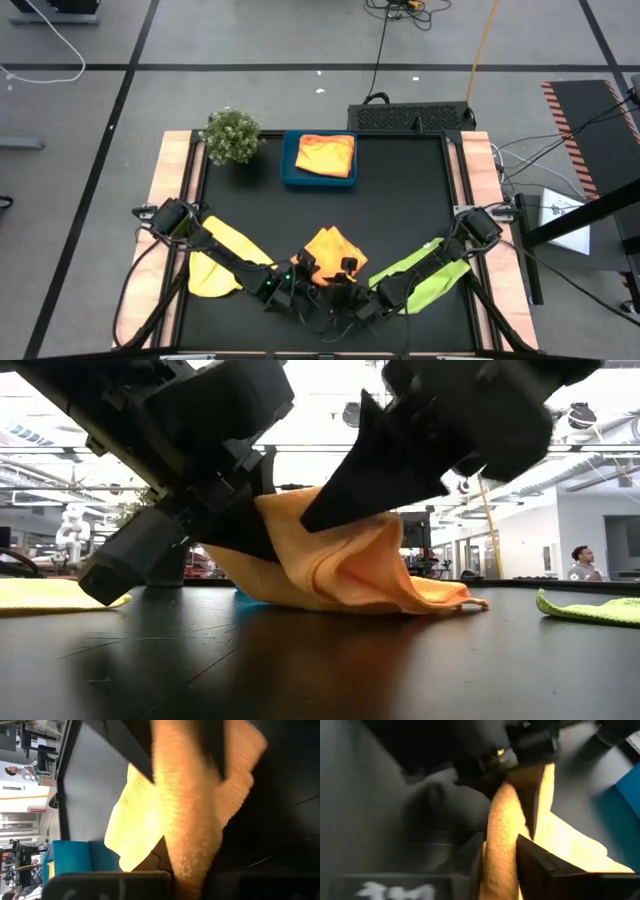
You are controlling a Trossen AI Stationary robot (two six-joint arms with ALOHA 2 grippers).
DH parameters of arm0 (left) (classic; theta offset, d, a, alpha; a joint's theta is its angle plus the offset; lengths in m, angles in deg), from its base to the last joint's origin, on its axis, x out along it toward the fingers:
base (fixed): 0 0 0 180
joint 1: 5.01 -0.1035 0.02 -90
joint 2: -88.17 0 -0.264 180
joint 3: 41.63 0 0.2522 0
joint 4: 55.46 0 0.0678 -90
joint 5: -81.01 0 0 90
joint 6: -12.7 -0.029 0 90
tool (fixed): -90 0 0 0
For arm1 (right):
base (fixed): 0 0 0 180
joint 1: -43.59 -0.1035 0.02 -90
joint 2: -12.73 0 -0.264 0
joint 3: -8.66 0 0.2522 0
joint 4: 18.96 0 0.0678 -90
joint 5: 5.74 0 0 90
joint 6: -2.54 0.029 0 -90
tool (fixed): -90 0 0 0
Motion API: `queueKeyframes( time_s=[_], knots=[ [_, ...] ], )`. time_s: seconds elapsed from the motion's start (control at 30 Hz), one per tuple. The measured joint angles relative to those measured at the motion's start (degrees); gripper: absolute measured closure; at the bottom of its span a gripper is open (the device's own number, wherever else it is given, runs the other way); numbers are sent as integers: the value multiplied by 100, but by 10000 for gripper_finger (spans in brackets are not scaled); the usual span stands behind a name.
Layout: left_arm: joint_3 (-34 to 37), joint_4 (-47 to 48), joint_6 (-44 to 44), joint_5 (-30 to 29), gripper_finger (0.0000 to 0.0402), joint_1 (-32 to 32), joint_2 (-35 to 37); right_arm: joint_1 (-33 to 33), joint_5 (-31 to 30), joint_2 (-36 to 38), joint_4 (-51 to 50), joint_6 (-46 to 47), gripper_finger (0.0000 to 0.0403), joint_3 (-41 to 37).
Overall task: Fold microfiber towels
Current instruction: Put the orange microfiber towel into the blue bin
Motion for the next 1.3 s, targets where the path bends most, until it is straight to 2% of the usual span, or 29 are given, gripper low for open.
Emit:
queueKeyframes(
  time_s=[0.17,0.3,0.63,0.77,0.87,1.1,1.2,1.3],
  knots=[
    [0,213,46,-84,393,-14,141,-171,4,100,-53,-284,238,0],
    [0,484,392,-47,396,-12,474,-324,-80,118,-187,-593,196,0],
    [0,801,468,108,398,-10,1237,-346,-242,114,-767,-202,149,-61],
    [0,941,487,166,397,-10,1450,-278,-588,114,-665,-169,133,-295],
    [0,939,512,307,398,-10,1580,-175,-642,114,-262,-75,120,-573],
    [0,935,519,314,398,-10,1662,92,-630,114,1829,-698,106,-1483],
    [0,947,586,317,396,-24,1662,169,-631,114,2516,-949,120,-1692],
    [0,1018,647,315,397,-41,1662,186,-630,114,2735,-1130,154,-1766]
  ],
)
